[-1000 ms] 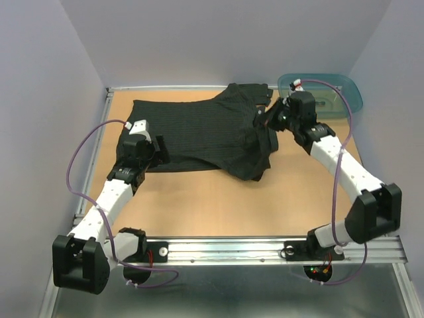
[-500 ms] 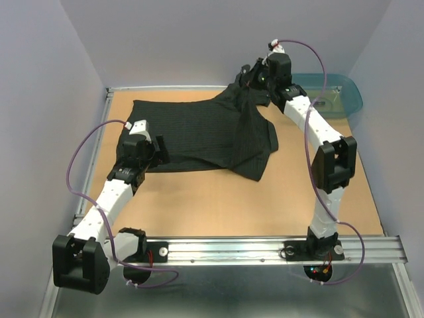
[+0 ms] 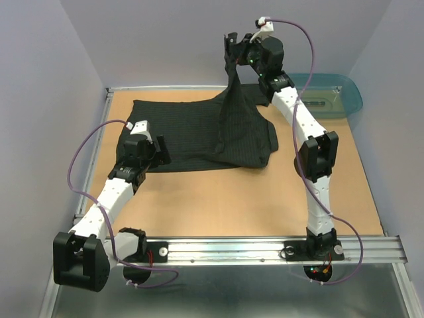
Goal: Fold and stack the long sleeve shirts
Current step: Fold the shirt
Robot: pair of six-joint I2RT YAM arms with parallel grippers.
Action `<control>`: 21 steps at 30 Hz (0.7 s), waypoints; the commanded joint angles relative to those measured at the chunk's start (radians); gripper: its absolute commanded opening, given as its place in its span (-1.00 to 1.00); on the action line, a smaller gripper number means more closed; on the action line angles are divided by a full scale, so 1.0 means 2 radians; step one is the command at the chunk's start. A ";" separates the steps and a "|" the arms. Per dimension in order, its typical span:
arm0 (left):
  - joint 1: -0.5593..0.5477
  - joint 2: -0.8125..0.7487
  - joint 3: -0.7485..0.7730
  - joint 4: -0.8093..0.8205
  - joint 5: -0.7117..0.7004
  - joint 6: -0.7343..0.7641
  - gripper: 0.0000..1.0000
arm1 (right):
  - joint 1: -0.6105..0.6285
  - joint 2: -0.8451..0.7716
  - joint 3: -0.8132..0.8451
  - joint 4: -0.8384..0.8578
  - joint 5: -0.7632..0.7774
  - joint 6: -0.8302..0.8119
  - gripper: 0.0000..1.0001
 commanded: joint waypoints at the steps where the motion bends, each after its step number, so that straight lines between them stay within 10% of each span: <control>1: -0.001 -0.001 0.004 0.011 0.001 0.004 0.97 | 0.017 0.013 0.037 0.110 -0.008 -0.047 -0.99; 8: -0.001 0.001 0.005 0.010 -0.001 0.004 0.97 | 0.050 0.003 -0.025 0.154 -0.068 -0.042 -0.78; 13: -0.001 0.003 0.005 0.010 0.001 0.002 0.97 | 0.079 -0.063 -0.179 0.147 -0.048 -0.043 0.53; 21: -0.001 0.017 0.014 -0.018 -0.008 -0.029 0.97 | 0.047 -0.235 -0.430 0.063 0.088 0.017 0.74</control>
